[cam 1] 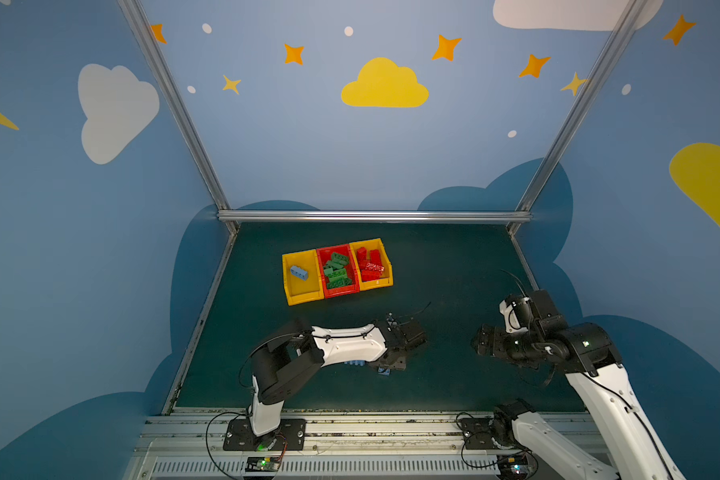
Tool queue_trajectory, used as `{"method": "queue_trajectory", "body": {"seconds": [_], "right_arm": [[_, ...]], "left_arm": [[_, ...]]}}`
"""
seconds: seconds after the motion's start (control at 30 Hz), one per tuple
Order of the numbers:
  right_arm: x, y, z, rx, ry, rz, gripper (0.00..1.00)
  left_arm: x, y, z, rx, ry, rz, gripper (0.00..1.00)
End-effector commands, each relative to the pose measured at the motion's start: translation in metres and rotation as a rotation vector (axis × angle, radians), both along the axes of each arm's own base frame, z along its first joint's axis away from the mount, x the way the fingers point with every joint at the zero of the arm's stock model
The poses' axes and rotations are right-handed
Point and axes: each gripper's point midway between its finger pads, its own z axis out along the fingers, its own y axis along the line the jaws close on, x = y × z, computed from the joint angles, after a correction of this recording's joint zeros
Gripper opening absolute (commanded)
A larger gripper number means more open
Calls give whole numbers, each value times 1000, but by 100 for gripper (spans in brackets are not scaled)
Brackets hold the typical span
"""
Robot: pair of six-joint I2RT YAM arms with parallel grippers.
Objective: Sort the legos into containers by color
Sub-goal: 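Move the left gripper down to the light-blue bricks and grasp one, then lift the light-blue brick with the left gripper and drop it into the yellow bin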
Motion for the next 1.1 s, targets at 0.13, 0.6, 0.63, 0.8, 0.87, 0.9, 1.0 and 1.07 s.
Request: {"method": "queue_trajectory", "body": {"seconds": [0.13,0.6,0.63,0.8,0.87,0.9,1.0,1.07], "right_arm": [[2,-2,7,3,-11,-29,96],[57,35,12,79,-30,44,96],[62,37,12,80,-34,47,96],[88,57,9,83,-16,76,96],[98,68,11,83,-23,96,96],[103,75,13,88,-31,110,96],[117,97,17,106,-39,155,96],[125,111,18,108,-35,177,96]], "left_arm": [[0,17,0,86,23,-21,28],[131,136,122,49,-181,215,26],[143,153,129,43,-193,257,26],[195,225,145,-20,-226,416,27],[210,245,140,-19,-214,448,27],[217,255,136,-13,-204,458,27],[239,276,127,-14,-189,492,27],[250,285,119,-34,-174,515,27]]}}
